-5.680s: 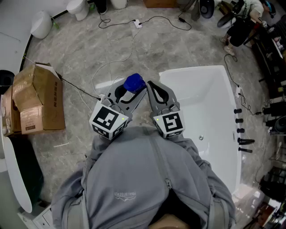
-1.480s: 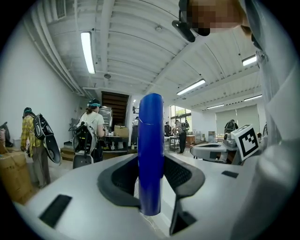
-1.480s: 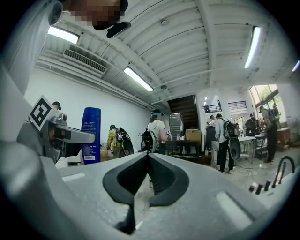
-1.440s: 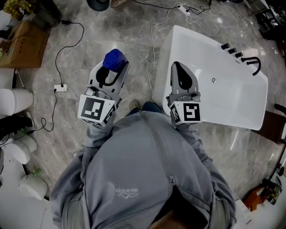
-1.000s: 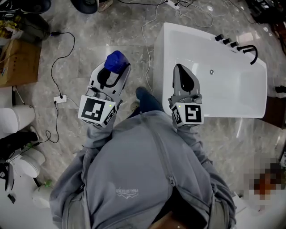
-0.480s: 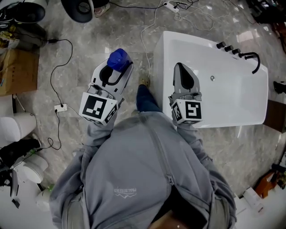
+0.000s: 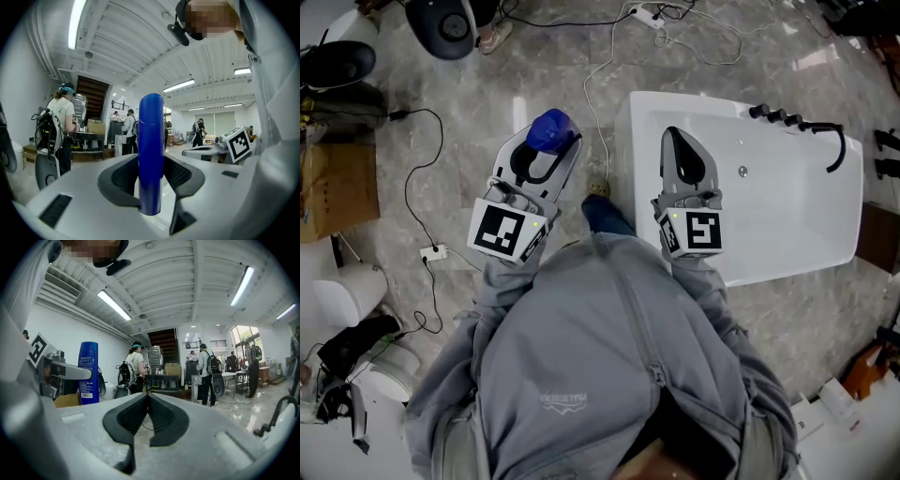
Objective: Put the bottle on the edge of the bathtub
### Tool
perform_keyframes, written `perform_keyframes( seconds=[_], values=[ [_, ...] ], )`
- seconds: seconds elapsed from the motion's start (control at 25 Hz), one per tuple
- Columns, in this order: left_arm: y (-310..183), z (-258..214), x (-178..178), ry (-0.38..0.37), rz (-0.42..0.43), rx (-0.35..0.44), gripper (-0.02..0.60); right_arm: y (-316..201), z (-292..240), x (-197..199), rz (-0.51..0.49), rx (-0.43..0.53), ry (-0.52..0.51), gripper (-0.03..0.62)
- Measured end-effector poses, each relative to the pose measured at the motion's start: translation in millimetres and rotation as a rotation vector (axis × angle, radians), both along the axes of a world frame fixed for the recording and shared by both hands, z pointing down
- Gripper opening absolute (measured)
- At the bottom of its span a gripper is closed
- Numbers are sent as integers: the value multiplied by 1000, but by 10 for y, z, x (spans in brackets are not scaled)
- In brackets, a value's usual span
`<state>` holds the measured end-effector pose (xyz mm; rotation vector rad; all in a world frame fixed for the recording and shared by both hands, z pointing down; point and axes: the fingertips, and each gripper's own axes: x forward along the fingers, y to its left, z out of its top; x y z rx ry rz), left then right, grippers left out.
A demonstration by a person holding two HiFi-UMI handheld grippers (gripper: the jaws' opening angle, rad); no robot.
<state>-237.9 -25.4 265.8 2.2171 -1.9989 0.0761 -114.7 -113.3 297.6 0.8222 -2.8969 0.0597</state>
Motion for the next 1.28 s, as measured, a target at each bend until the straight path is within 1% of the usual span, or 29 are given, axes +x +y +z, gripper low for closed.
perform_keyframes(
  seconds=[0.24,0.44,0.56,0.68,0.8,1.08,1.28],
  values=[
    [-566,15,-18,-19,90,12,155,-443,-9,-53,36,7,-11,3],
    [-925,108,127,-18,185,-2,155,-681,56,-18,82,-14,-20,3],
    [-1075,206,200,-11,253,-31,155,-757,102,3,123,-27,-24,3],
    [-1218,275,255,4,322,-41,155,-852,146,54,178,-32,-19,3],
    [-1346,367,318,3,393,-49,154,-923,213,130,236,-37,-9,3],
    [-1620,587,431,16,481,-34,155,-1022,402,164,273,-35,4,3],
    [-1791,777,568,-30,554,-31,155,-1088,592,199,292,-34,13,3]
  ],
)
